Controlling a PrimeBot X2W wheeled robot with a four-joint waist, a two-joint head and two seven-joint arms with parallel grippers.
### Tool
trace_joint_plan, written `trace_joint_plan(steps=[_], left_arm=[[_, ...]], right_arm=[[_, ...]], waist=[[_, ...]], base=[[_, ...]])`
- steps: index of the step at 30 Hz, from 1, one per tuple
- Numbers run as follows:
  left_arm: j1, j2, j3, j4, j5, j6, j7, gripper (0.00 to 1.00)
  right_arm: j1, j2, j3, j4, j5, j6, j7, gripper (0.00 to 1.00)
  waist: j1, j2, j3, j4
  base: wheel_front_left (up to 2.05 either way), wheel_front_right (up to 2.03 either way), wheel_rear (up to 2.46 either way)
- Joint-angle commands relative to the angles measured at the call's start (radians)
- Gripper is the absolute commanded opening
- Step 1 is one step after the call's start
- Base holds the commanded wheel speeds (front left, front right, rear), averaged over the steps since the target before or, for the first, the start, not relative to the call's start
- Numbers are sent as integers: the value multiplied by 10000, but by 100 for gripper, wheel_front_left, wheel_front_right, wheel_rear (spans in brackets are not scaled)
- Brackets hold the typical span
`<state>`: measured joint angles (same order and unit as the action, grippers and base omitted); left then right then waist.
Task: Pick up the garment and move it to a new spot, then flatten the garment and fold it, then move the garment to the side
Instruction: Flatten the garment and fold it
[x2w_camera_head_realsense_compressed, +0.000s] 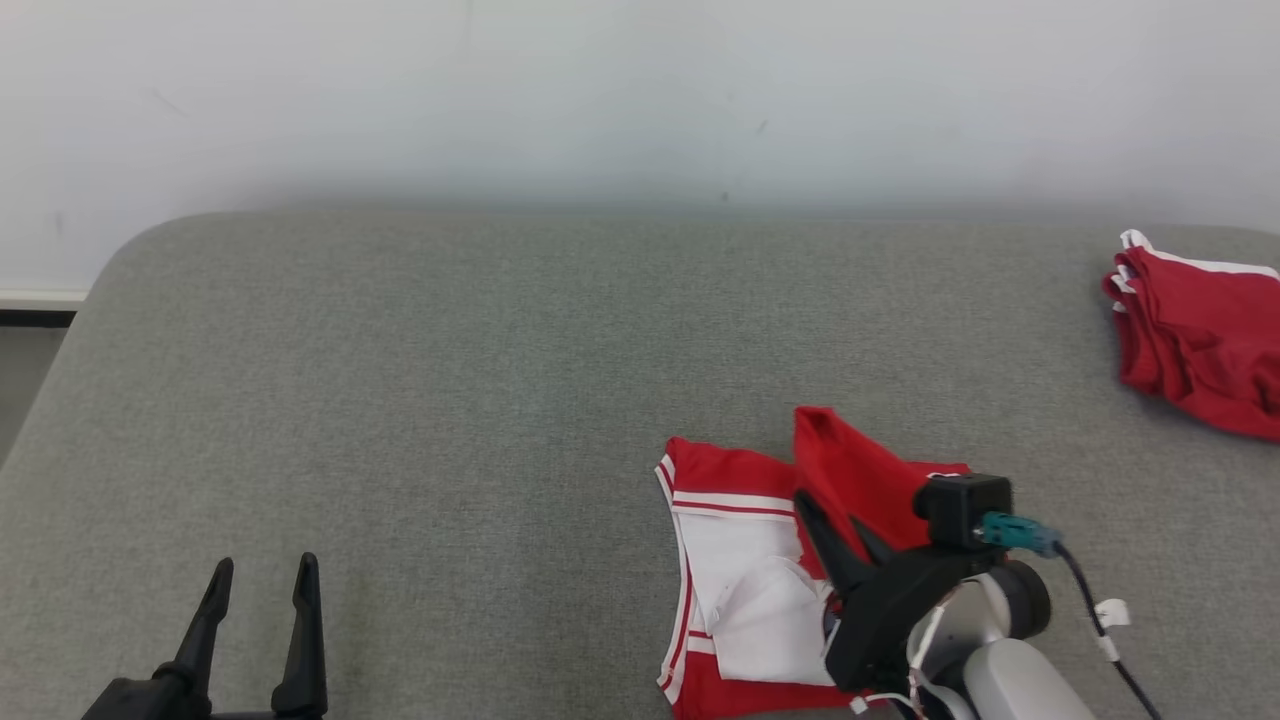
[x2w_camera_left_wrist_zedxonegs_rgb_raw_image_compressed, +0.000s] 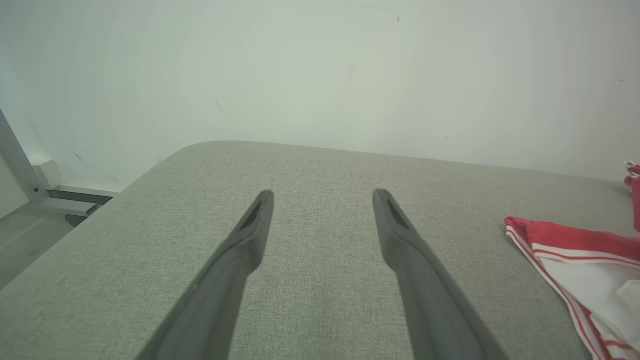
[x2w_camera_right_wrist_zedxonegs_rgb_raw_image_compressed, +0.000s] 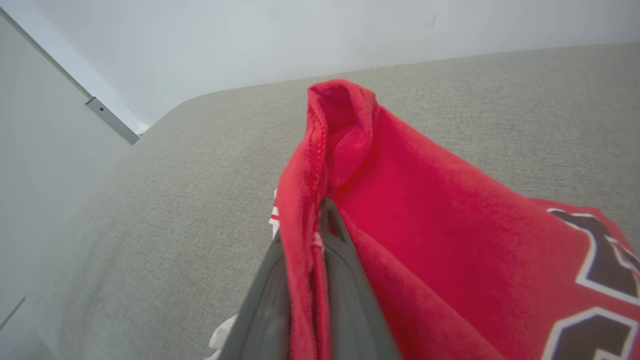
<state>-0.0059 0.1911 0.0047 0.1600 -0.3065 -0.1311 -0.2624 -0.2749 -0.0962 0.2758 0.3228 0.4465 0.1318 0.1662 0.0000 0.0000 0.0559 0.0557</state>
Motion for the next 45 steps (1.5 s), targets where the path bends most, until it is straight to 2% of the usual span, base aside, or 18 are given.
trace_joint_plan(steps=[1,11,17,18,19,24,29,39,45], left_arm=[[-146,-44,-39,59,-20,10,-31,100],[-440,-54,-259,281,-108,10,-30,100],[-627,-71,-368,414,-182,10,-31,100],[-636,-67,-390,434,-200,10,-31,100],[-632,-63,-405,459,-212,10,-31,100],[-612,-23,-377,508,-254,10,-31,100],[-446,14,-256,515,-238,10,-31,100],[-83,40,-70,352,-76,10,-30,100],[137,-2,91,288,8,10,-31,100]], right_arm=[[-175,152,183,255,94,-30,-116,0],[-799,453,1078,1953,409,-30,-784,0],[-1320,460,2131,2864,1446,-28,-1480,0],[-1424,465,2235,2997,1474,-30,-1639,69],[-1488,464,2345,3132,1560,-28,-1743,100],[-1818,459,2452,3445,1485,-30,-2434,100],[-2045,450,1991,3406,1094,-30,-3425,100],[-850,-547,-331,1682,183,-30,-4246,100],[568,-573,-1558,327,-430,-30,-4299,100]], waist=[[0,0,52,158],[0,0,173,459],[0,0,229,547],[0,0,227,554],[0,0,221,560],[0,0,171,507],[0,0,46,330],[0,0,-276,-128],[0,0,-486,-440]], base=[[0,0,0],[0,0,0],[0,0,0],[0,0,0],[0,0,0],[0,0,0],[0,0,0],[0,0,0],[0,0,0]])
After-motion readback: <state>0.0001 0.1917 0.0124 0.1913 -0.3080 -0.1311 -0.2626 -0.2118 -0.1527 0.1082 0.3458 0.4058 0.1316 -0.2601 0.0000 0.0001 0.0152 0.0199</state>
